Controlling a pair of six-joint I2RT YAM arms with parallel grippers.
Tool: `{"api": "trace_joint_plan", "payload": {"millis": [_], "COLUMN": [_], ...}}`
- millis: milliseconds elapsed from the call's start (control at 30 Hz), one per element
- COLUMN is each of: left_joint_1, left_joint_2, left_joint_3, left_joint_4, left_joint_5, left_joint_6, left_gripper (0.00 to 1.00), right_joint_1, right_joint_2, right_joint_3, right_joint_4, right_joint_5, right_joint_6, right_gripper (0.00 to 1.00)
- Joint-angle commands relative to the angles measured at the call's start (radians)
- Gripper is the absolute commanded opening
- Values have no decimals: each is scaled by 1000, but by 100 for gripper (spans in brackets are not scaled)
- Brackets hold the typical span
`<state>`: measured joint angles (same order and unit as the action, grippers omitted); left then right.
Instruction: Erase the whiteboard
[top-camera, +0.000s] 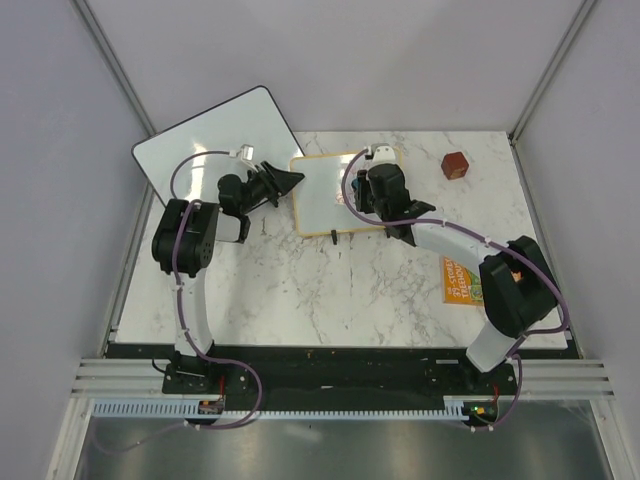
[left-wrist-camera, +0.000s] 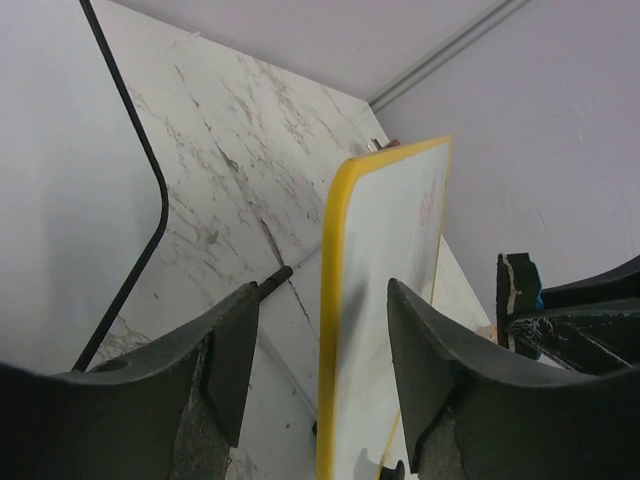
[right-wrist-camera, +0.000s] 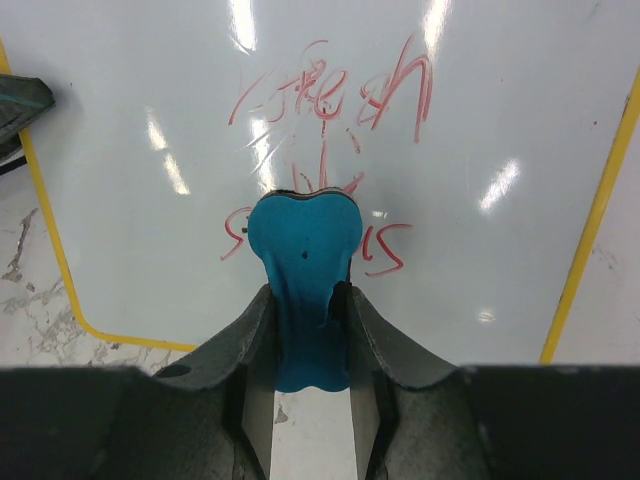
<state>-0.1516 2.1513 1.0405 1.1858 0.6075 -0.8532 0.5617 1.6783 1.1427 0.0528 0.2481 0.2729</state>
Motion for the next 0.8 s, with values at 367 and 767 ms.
{"api": "trace_joint_plan", "payload": {"millis": [367, 767], "left_joint_1": [1, 1], "left_joint_2": [44, 42], "left_joint_3": [44, 41], "left_joint_4": [83, 90], "left_joint_5": [87, 97], "left_joint_6": [-83, -83], "left_gripper": [28, 2], "right_joint_1": [-54, -62], "right_joint_2": [63, 116], "right_joint_3": [-32, -104], "right_joint_4": [209, 306], "right_joint_5": [54, 75], "right_joint_6": [-9, -34], "right_gripper": [0, 0]}}
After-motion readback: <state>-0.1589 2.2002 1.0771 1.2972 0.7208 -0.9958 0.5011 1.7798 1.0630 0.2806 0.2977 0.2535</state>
